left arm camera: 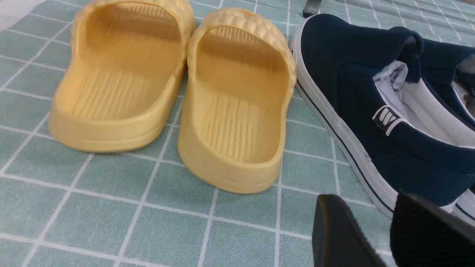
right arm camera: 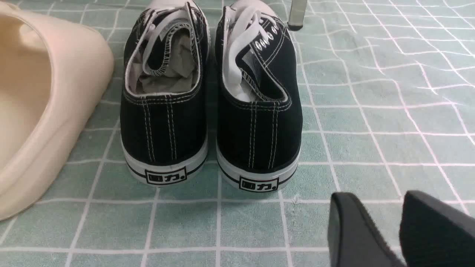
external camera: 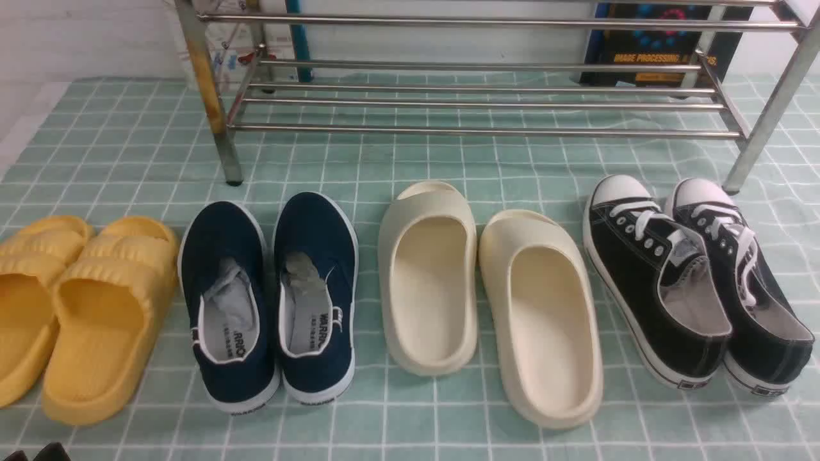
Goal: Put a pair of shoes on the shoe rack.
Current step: Use the left arm to grab the shoe closest to it
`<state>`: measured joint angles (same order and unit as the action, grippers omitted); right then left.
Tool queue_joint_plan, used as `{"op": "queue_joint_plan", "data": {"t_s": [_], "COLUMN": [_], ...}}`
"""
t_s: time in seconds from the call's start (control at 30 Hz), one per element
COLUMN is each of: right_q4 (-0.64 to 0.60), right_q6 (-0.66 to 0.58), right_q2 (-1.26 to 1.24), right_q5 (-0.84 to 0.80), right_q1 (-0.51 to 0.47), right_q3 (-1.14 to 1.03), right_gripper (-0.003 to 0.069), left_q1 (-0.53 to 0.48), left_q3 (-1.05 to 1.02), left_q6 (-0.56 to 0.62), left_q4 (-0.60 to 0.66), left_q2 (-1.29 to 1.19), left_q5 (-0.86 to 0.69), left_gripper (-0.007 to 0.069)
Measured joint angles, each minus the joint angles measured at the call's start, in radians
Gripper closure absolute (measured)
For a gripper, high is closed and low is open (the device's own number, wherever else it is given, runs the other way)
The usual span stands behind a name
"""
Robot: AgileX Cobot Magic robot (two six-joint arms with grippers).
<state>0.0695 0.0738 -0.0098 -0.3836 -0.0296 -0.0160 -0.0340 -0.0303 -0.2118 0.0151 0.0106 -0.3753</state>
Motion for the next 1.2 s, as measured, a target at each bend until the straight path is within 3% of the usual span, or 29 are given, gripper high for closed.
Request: {"op": "queue_joint_plan", "data": {"t_s": [0.7,0.93,1.07,1.1,1.13,1.2], "right_q4": [0.0,0.0,0.0,0.0,0.0,0.0], "right_q6": [0.0,0.0,0.0,0.0,0.0,0.0], "right_q2": [0.0,0.0,0.0,0.0,0.0,0.0], "right_q5": [0.0,0.0,0.0,0.0,0.0,0.0], "right_q1": [0.0,0.0,0.0,0.0,0.0,0.0], "right_q3": [0.0,0.0,0.0,0.0,0.0,0.0], "right_gripper": [0.0419,0.0419,0.0419,0.0419,0.0419,0.0419], "left_q1": [0.0,0.0,0.0,0.0,0.0,0.0], "left_q3": [0.0,0.0,0.0,0.0,0.0,0.0], "left_q6": [0.0,0.0,-0.001,-0.001,-0.001,-0.001], "left_q4": [0.032,0.323,0.728,0.766,0.917,1.049], "left_q2": [0.0,0.0,0.0,0.0,0.0,0.0], "left_q5": [0.023,0.108,0.17,0.174,0.186,0.197], "left_gripper": [0.0386,0.0386,0.0386,0.0386,0.0386,0.0386]}}
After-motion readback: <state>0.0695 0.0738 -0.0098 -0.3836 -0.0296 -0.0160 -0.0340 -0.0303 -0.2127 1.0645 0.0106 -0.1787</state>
